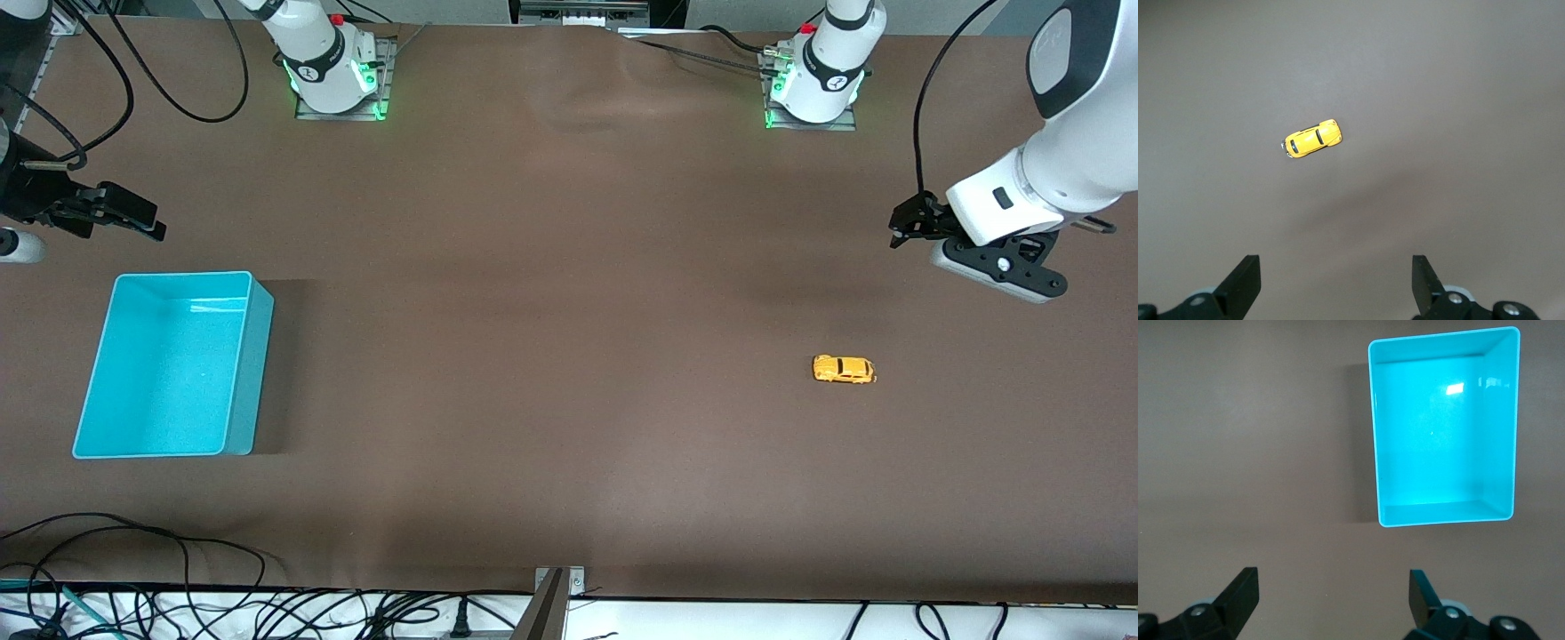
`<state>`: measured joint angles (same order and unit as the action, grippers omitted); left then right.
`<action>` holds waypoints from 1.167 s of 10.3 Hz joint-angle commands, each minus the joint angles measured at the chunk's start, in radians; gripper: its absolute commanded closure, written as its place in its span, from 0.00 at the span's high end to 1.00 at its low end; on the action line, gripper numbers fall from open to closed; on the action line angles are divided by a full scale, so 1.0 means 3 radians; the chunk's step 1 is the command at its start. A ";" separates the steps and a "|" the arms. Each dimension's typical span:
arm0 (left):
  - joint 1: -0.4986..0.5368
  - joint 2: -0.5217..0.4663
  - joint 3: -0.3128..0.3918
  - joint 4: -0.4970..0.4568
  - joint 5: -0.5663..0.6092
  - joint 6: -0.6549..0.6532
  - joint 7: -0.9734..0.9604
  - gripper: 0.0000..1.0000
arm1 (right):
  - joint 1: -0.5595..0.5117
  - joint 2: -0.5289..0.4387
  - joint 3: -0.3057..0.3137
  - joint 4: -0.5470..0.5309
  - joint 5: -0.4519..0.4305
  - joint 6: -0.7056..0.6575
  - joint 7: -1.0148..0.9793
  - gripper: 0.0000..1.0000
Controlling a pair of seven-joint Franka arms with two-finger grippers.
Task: Wind up and store yellow beetle car
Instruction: 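Lower the open left gripper down over the yellow toy car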
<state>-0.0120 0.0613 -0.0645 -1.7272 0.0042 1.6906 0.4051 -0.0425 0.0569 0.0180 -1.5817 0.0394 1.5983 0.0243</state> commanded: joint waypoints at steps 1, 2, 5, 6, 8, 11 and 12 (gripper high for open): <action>0.0152 0.0087 -0.0010 -0.0036 0.0073 -0.0011 0.0794 1.00 | -0.0027 -0.0011 -0.0024 0.0011 0.0068 -0.0010 -0.0071 1.00; 0.0238 0.0143 -0.0015 -0.0056 0.0063 -0.0006 0.1060 1.00 | -0.0027 -0.0006 -0.0024 0.0011 0.0068 -0.0005 -0.0071 1.00; 0.0295 0.0159 -0.0015 -0.0469 0.0058 0.0438 0.1705 1.00 | -0.0027 -0.0006 -0.0024 0.0006 0.0068 0.0000 -0.0071 1.00; 0.0295 0.0169 -0.0015 -0.0597 0.0058 0.0672 0.2031 1.00 | -0.0027 -0.0006 -0.0024 0.0011 0.0068 0.0000 -0.0071 1.00; 0.0311 0.0428 -0.0015 -0.0726 0.0043 0.1052 0.2574 1.00 | -0.0027 -0.0006 -0.0024 0.0001 0.0068 -0.0015 -0.0071 1.00; 0.0311 0.0975 -0.0030 -0.0660 0.0037 0.1833 0.3423 1.00 | -0.0027 -0.0006 -0.0024 0.0006 0.0068 -0.0015 -0.0071 1.00; 0.0311 0.1109 -0.0030 -0.0650 0.0042 0.2033 0.3628 1.00 | -0.0027 -0.0006 -0.0024 0.0001 0.0073 -0.0005 -0.0071 1.00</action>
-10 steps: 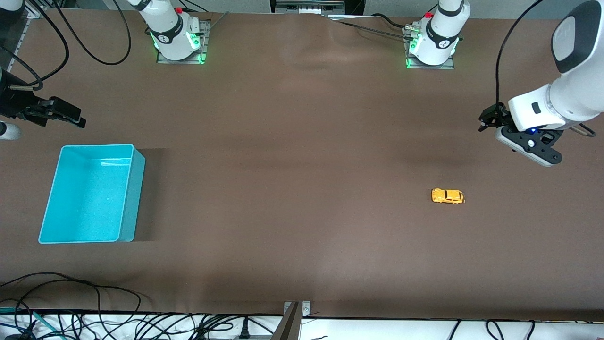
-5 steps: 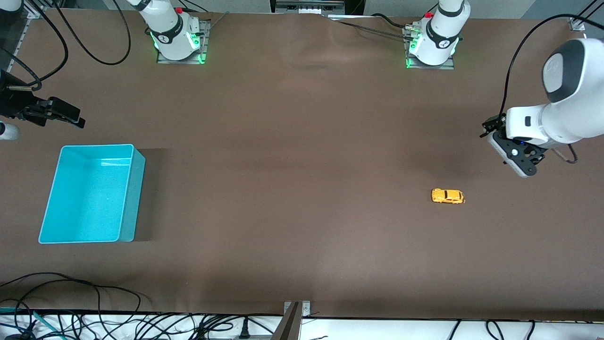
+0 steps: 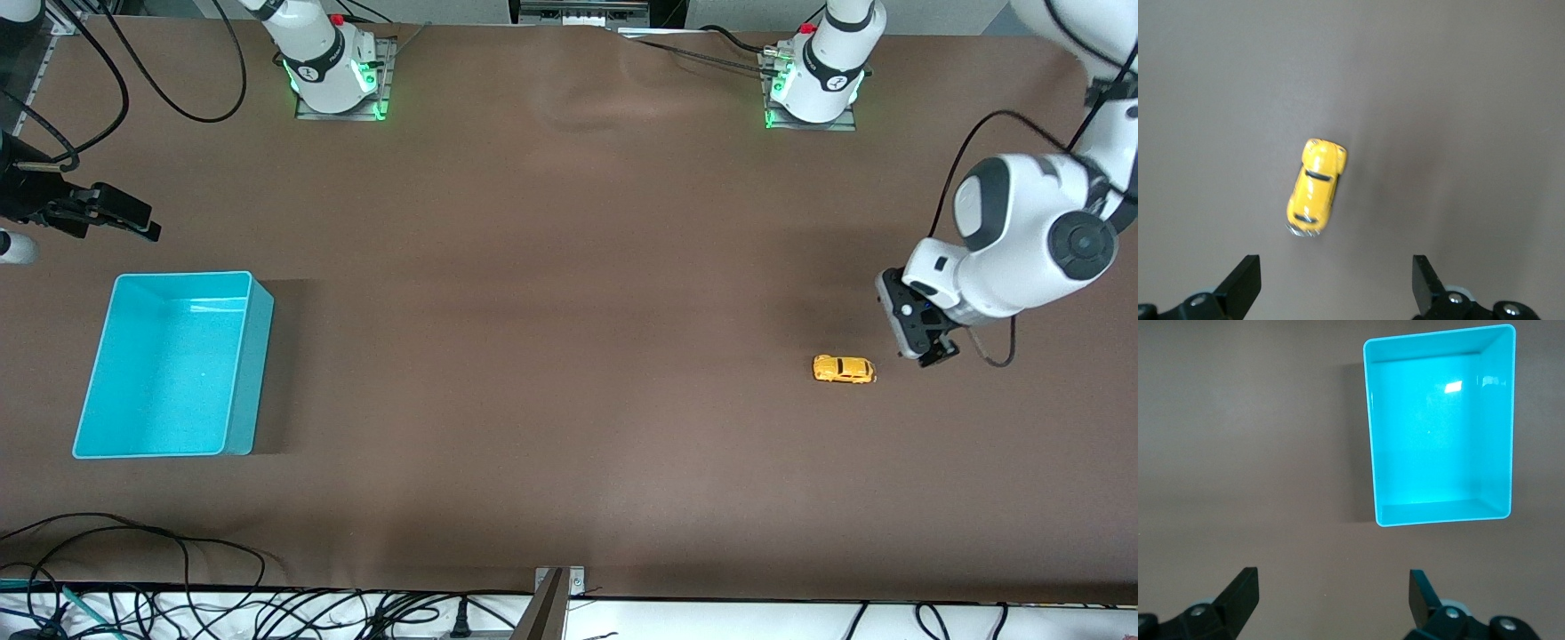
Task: Wind up and store yellow beetle car
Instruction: 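Lower the open left gripper down over the yellow toy car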
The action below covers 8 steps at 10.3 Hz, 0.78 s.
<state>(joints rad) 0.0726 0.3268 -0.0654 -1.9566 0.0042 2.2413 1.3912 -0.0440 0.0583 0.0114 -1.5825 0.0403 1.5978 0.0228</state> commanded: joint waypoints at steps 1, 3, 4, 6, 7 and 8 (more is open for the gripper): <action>0.0014 0.0341 -0.0027 0.0115 0.0042 0.0376 0.0465 1.00 | -0.0017 0.0010 0.0008 -0.0007 0.0070 -0.0028 -0.0066 1.00; 0.0008 0.0561 -0.0027 0.0156 0.0058 0.0592 0.0634 1.00 | -0.0022 0.0015 0.0003 -0.0022 0.0070 -0.0044 -0.0066 1.00; 0.0024 0.0669 -0.0027 0.0176 0.0048 0.0638 0.0695 1.00 | -0.0022 0.0015 0.0003 -0.0017 0.0075 -0.0034 -0.0066 1.00; 0.0029 0.0771 -0.0027 0.0182 0.0042 0.0756 0.0721 1.00 | -0.0022 0.0015 -0.0007 -0.0012 0.0091 -0.0034 -0.0081 1.00; 0.0044 0.0848 -0.0032 0.0182 0.0037 0.0802 0.0721 1.00 | -0.0022 0.0020 -0.0002 -0.0007 0.0091 -0.0013 -0.0091 1.00; 0.0064 0.0854 -0.0033 0.0182 0.0037 0.0802 0.0721 1.00 | -0.0022 0.0036 -0.0002 -0.0002 0.0091 -0.0008 -0.0091 1.00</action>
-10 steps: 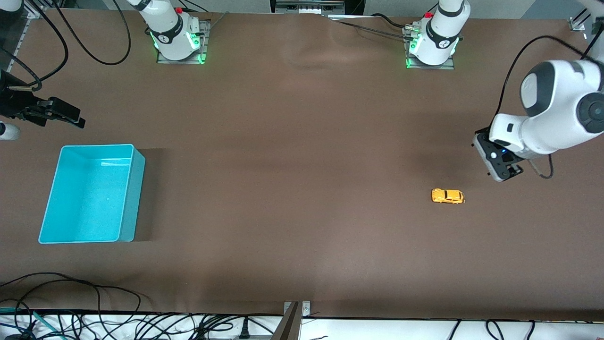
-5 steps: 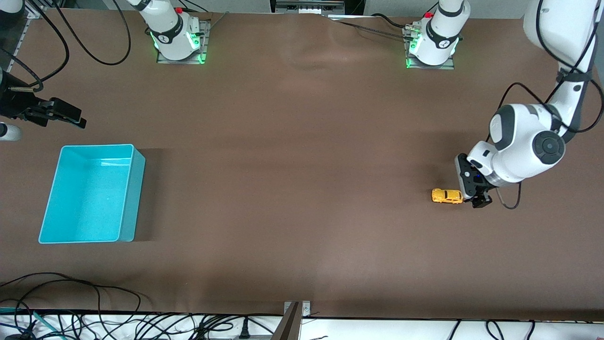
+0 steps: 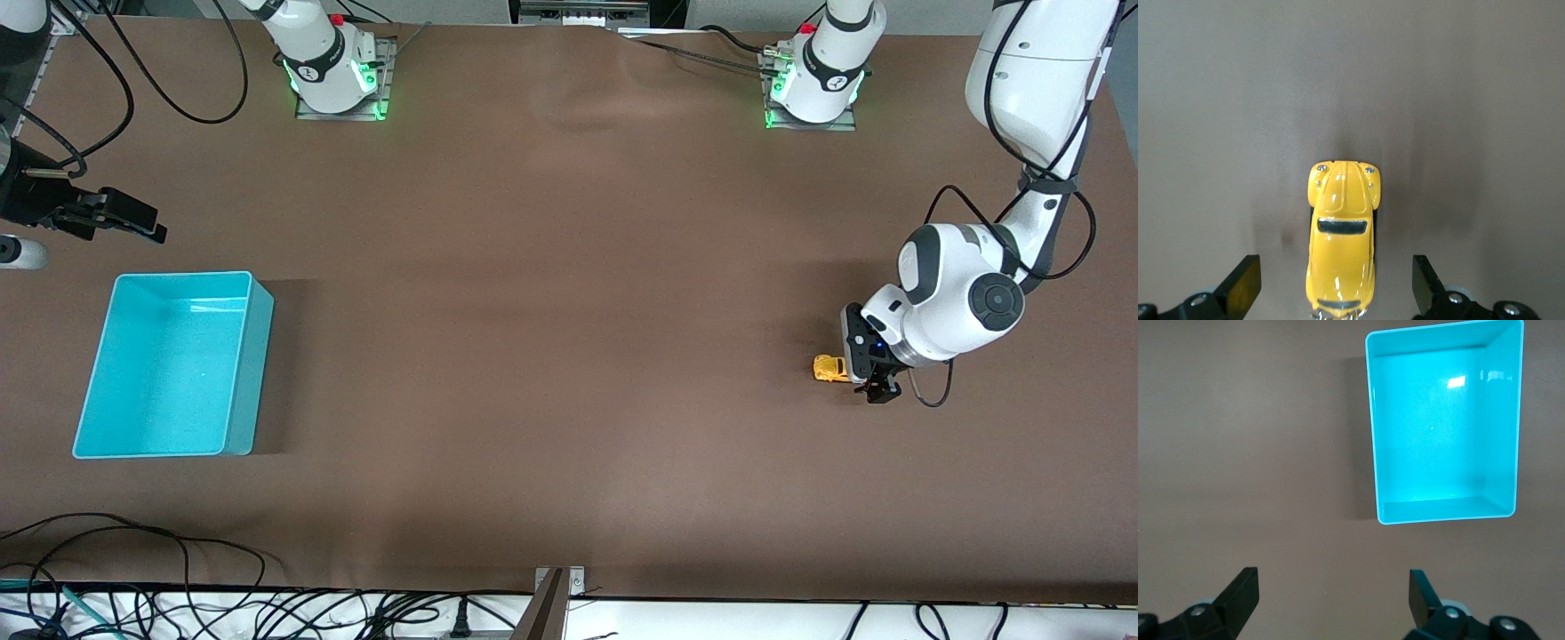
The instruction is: Wind up and store yellow beetle car
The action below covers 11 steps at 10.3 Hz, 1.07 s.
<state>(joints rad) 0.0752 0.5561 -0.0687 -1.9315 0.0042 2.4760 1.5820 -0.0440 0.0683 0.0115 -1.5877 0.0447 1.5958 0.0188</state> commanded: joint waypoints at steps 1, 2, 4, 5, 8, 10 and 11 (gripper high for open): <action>0.0051 0.0089 -0.0022 0.0098 0.0037 0.0020 0.0085 1.00 | -0.0022 0.0002 -0.0008 0.0016 0.0081 0.0009 -0.0078 1.00; 0.0051 0.0094 -0.0027 0.0098 0.0037 0.0020 0.0085 0.92 | -0.0022 0.0002 -0.0008 0.0021 0.0081 0.0004 -0.0083 1.00; 0.0046 0.0105 -0.0027 0.0098 0.0037 0.0025 0.0090 0.54 | -0.0022 0.0007 -0.0008 0.0026 0.0081 0.0009 -0.0083 1.00; 0.0031 0.0105 -0.0027 0.0098 0.0037 0.0025 0.0090 0.27 | -0.0022 0.0007 -0.0013 0.0011 0.0081 -0.0011 -0.0134 1.00; 0.0026 0.0120 -0.0027 0.0103 0.0017 0.0025 0.0085 0.07 | -0.0022 0.0007 -0.0064 0.0026 0.0137 0.0014 -0.0195 1.00; 0.0041 0.0115 -0.0062 0.0103 0.0012 0.0020 0.0085 0.04 | -0.0022 0.0048 -0.0084 0.0021 0.0387 0.0009 -0.0216 1.00; 0.0061 0.0115 -0.0083 0.0103 0.0012 0.0020 0.0085 0.04 | -0.0022 0.0048 -0.0084 0.0036 0.0378 0.0014 -0.0216 1.00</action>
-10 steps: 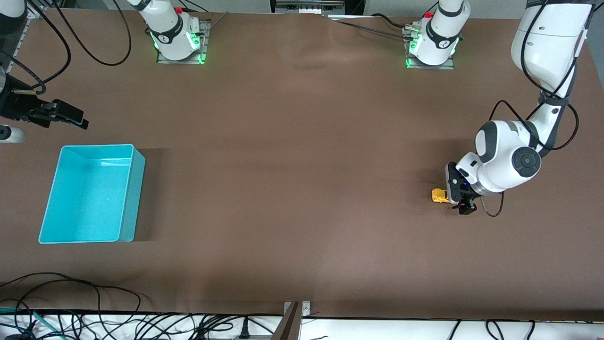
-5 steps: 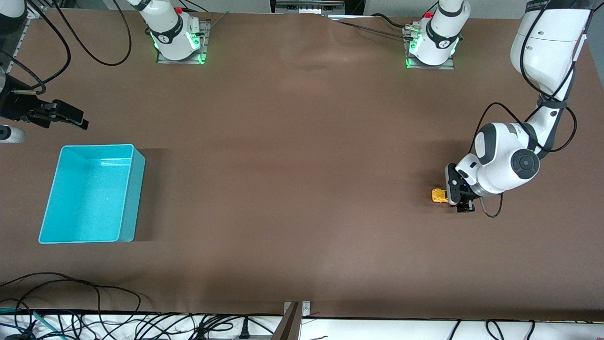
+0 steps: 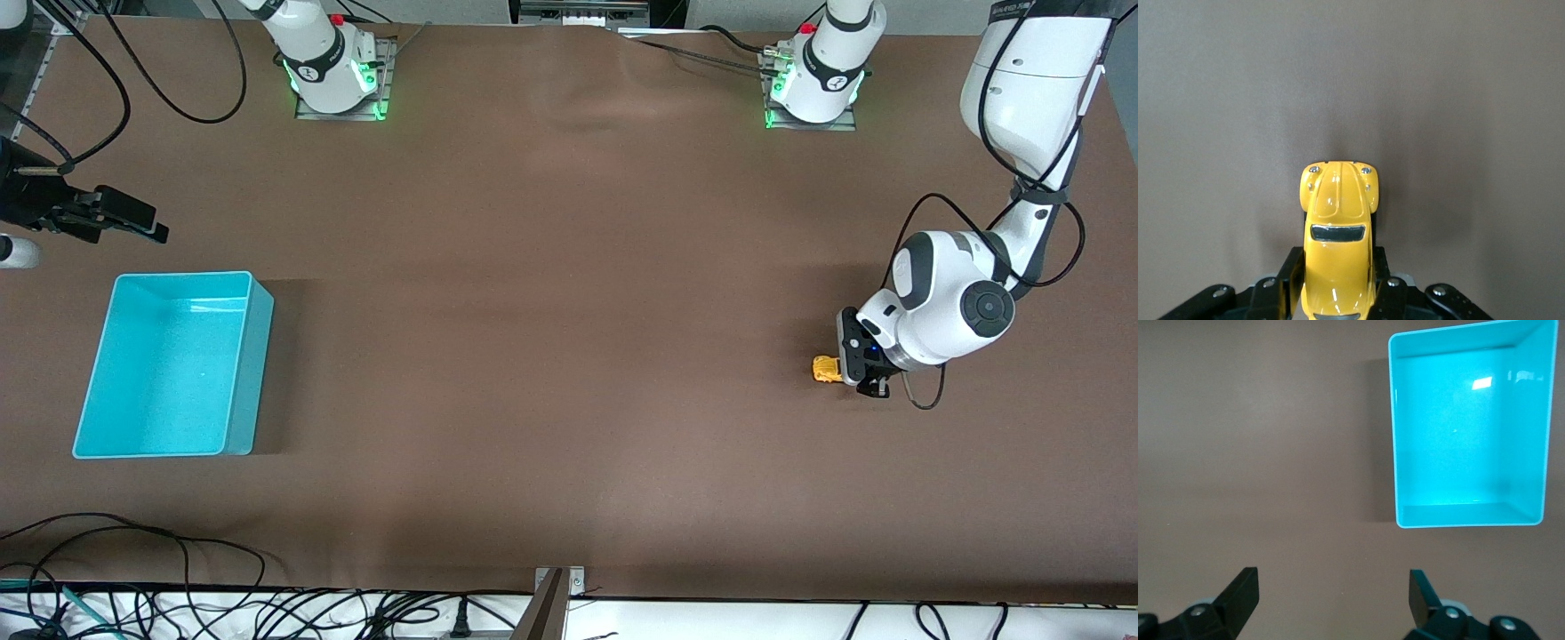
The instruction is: Wind up and store yellow beetle car
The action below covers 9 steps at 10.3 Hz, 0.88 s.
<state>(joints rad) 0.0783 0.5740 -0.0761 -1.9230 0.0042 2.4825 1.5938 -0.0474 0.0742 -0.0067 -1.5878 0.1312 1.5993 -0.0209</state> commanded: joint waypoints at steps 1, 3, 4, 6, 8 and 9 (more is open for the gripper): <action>0.0046 0.0055 -0.0053 0.0075 0.0017 -0.0007 0.0056 0.03 | -0.0011 0.0029 -0.0024 0.0041 0.0084 -0.0003 -0.0084 1.00; 0.0041 0.0060 -0.0053 0.0075 0.0017 -0.0017 0.0056 0.01 | -0.0011 0.0029 -0.0029 0.0031 0.0054 -0.0023 -0.0094 1.00; 0.0051 0.0060 -0.0053 0.0075 0.0017 -0.0017 0.0056 0.01 | -0.0011 0.0034 -0.0034 0.0036 0.0054 -0.0013 -0.0089 1.00; 0.0086 0.0060 -0.0053 0.0075 0.0017 -0.0022 0.0056 0.01 | -0.0011 0.0034 -0.0034 0.0036 0.0059 -0.0003 -0.0089 1.00; 0.0229 0.0096 -0.0053 0.0075 0.0017 -0.0027 0.0178 0.01 | -0.0011 0.0039 -0.0034 0.0036 0.0054 -0.0003 -0.0094 1.00; 0.0341 0.0101 -0.0053 0.0075 0.0017 -0.0027 0.0275 0.01 | -0.0011 0.0034 -0.0039 0.0036 0.0059 -0.0008 -0.0094 1.00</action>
<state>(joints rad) 0.1252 0.5748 -0.0800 -1.9224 0.0042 2.4823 1.6189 -0.0474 0.0823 -0.0138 -1.5877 0.1346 1.5999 -0.0291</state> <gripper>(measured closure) 0.555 0.000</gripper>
